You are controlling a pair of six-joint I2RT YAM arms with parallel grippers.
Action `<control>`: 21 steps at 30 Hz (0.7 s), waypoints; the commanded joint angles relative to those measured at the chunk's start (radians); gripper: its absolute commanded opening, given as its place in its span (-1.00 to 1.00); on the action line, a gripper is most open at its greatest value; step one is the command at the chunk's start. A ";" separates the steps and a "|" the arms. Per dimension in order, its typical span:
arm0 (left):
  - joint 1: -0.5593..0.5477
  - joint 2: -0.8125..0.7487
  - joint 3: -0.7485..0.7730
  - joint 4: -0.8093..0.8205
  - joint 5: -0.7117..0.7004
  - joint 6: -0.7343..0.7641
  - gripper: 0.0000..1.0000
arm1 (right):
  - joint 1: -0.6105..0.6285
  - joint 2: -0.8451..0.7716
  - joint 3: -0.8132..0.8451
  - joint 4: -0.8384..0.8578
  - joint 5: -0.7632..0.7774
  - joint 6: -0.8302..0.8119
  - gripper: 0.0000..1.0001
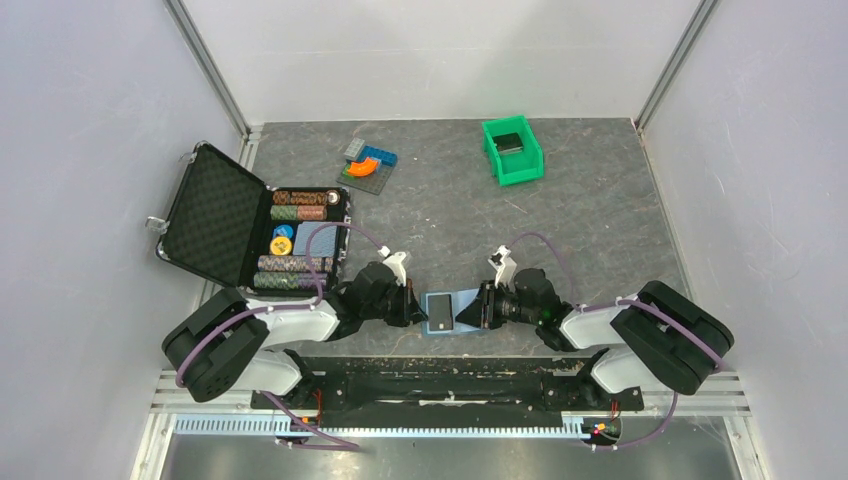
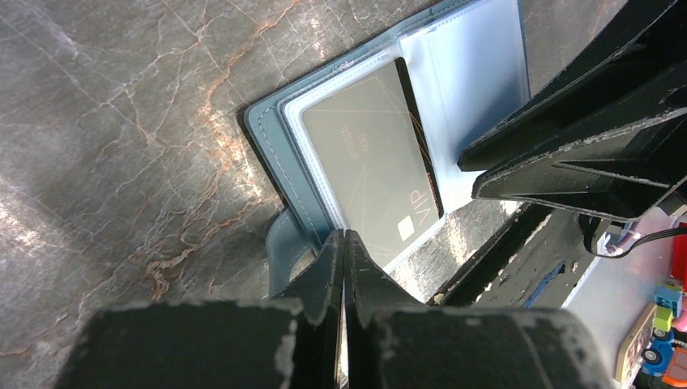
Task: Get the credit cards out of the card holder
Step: Remove the credit card from the card holder.
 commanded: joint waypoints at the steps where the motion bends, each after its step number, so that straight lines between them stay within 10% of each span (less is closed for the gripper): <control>1: 0.002 0.013 -0.010 0.033 0.005 -0.007 -0.95 | 0.012 -0.004 0.025 0.003 0.024 -0.013 -0.52; 21: 0.003 0.018 -0.022 0.032 0.014 -0.024 -0.94 | 0.068 0.009 0.131 -0.149 0.154 -0.027 -0.60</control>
